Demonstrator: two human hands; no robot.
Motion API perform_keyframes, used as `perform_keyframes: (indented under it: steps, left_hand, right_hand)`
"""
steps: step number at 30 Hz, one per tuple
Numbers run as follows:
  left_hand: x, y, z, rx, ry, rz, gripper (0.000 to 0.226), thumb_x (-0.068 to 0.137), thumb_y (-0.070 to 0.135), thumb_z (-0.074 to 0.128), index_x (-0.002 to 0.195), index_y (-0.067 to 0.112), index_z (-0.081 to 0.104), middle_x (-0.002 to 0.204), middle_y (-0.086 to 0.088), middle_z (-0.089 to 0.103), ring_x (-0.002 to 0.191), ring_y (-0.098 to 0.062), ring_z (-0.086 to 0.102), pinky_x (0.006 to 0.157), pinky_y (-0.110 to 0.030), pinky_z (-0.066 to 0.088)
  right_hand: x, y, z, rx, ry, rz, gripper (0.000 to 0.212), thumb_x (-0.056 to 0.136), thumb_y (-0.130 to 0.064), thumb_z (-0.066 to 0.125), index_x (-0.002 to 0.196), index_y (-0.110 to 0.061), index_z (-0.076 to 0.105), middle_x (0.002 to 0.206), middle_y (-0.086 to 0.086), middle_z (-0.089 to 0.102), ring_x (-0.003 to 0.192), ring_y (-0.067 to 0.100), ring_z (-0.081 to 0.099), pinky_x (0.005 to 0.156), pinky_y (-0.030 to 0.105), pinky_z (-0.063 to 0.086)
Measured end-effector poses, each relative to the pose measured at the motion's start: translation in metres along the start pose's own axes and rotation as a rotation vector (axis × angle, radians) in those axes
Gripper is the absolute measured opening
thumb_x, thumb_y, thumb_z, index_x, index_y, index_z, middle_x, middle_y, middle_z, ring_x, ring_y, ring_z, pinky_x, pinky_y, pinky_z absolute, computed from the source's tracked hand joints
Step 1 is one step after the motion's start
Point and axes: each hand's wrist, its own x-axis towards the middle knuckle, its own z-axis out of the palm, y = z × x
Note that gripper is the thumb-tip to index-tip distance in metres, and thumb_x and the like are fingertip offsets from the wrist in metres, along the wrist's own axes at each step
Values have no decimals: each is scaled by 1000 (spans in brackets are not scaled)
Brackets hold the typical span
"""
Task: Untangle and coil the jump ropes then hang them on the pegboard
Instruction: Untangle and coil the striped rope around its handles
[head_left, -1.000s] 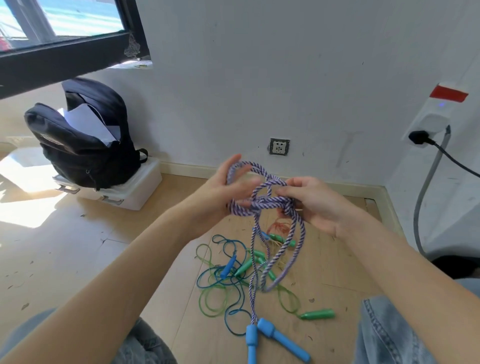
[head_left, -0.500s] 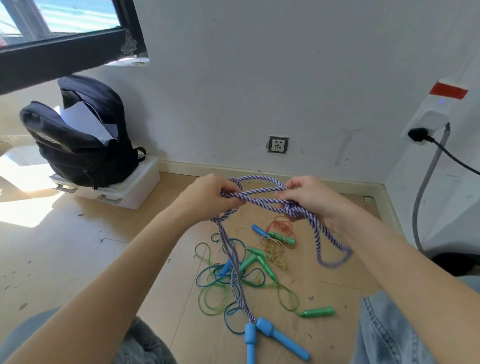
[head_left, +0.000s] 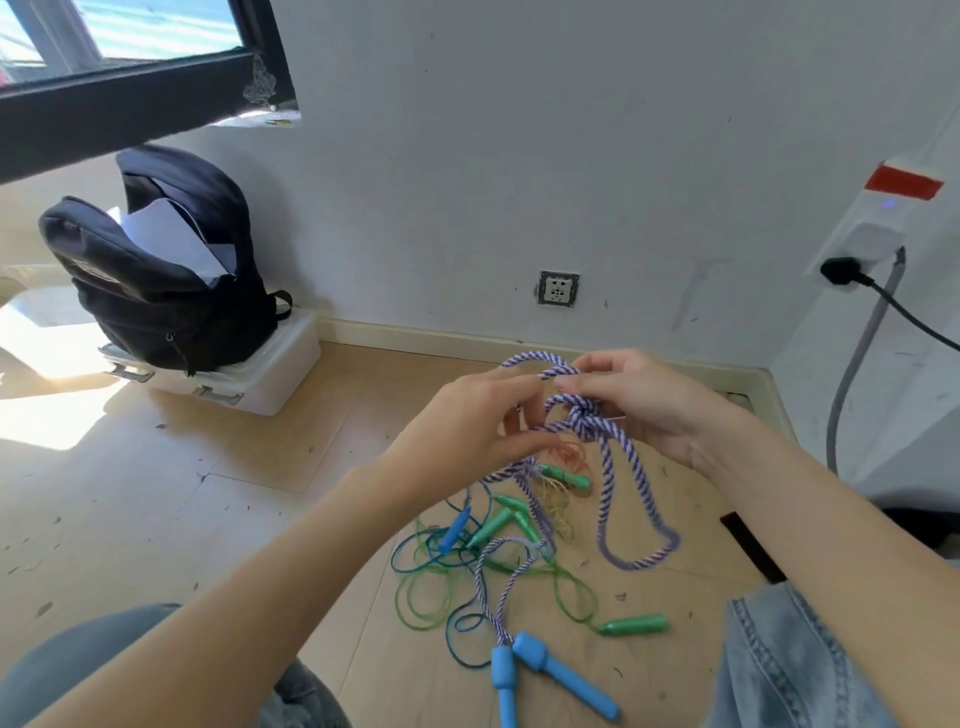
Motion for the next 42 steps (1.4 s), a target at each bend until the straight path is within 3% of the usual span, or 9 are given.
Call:
perform_keyframes:
  steps: [3, 10, 13, 16, 22, 27, 31, 36, 42]
  left_hand:
    - [-1, -14, -3, 5, -145, -127, 23, 85, 32, 63, 72, 24, 46, 69, 13, 56, 68, -10, 57, 65, -25, 47]
    - [-10, -55, -26, 216, 228, -740, 15, 94, 27, 45, 89, 14, 46, 90, -4, 59, 85, -26, 52, 71, -34, 38]
    - [-8, -30, -11, 169, 75, -432, 34, 87, 21, 53, 120, 20, 43, 121, 2, 50, 110, -18, 45, 96, -37, 36]
    - [-4, -4, 7, -99, -28, -117, 38, 86, 24, 59, 121, 24, 44, 116, 12, 52, 95, -3, 54, 85, -15, 41]
    - [2, -18, -3, -282, -57, -288, 12, 88, 28, 59, 79, 20, 62, 51, 10, 61, 38, 0, 46, 45, -12, 40]
    - [-13, -63, -32, 293, 58, -783, 20, 93, 32, 50, 94, 16, 60, 81, 2, 68, 75, -18, 64, 78, -35, 52]
    - [-9, -42, -12, 183, -96, -476, 34, 90, 23, 52, 124, 25, 50, 122, 9, 57, 113, -14, 53, 97, -33, 38]
    - [1, -6, 8, -516, -160, -311, 19, 87, 24, 62, 101, 34, 55, 74, 11, 69, 71, -3, 63, 71, -21, 48]
    - [-4, -45, -11, -115, -81, -533, 13, 89, 23, 59, 86, 17, 69, 63, 11, 68, 56, 1, 60, 61, -14, 51]
  right_hand:
    - [3, 2, -6, -68, 79, 34, 9, 87, -9, 61, 79, -11, 57, 57, 1, 62, 45, 8, 57, 46, 22, 49]
    - [4, -4, -13, 9, 125, 14, 8, 87, -12, 62, 81, -7, 58, 55, 3, 61, 41, 10, 56, 43, 23, 51]
    - [5, -1, -3, -30, 65, -12, 10, 87, -13, 61, 79, -11, 56, 59, 4, 62, 44, 11, 57, 49, 26, 54]
    - [5, 5, 1, -41, 16, -77, 9, 88, -15, 60, 80, -15, 56, 69, 7, 65, 55, 14, 60, 61, 31, 53]
    - [7, 6, -2, -41, 2, -53, 10, 87, -17, 62, 80, -13, 55, 59, 3, 63, 44, 9, 56, 44, 21, 49]
    - [12, 7, -8, -90, 147, -67, 11, 87, -19, 63, 80, -18, 54, 67, 4, 60, 45, 7, 52, 46, 19, 46]
    - [11, 10, 0, -167, 71, -110, 11, 87, -24, 63, 80, -21, 54, 71, 5, 65, 57, 14, 57, 62, 28, 47]
    - [7, 11, 6, -68, 7, -146, 8, 88, -22, 61, 84, -18, 55, 67, 3, 68, 53, 11, 62, 51, 22, 51]
    - [9, 9, -1, -100, 115, -106, 14, 89, -16, 60, 77, -15, 55, 50, -2, 58, 41, 9, 47, 42, 19, 43]
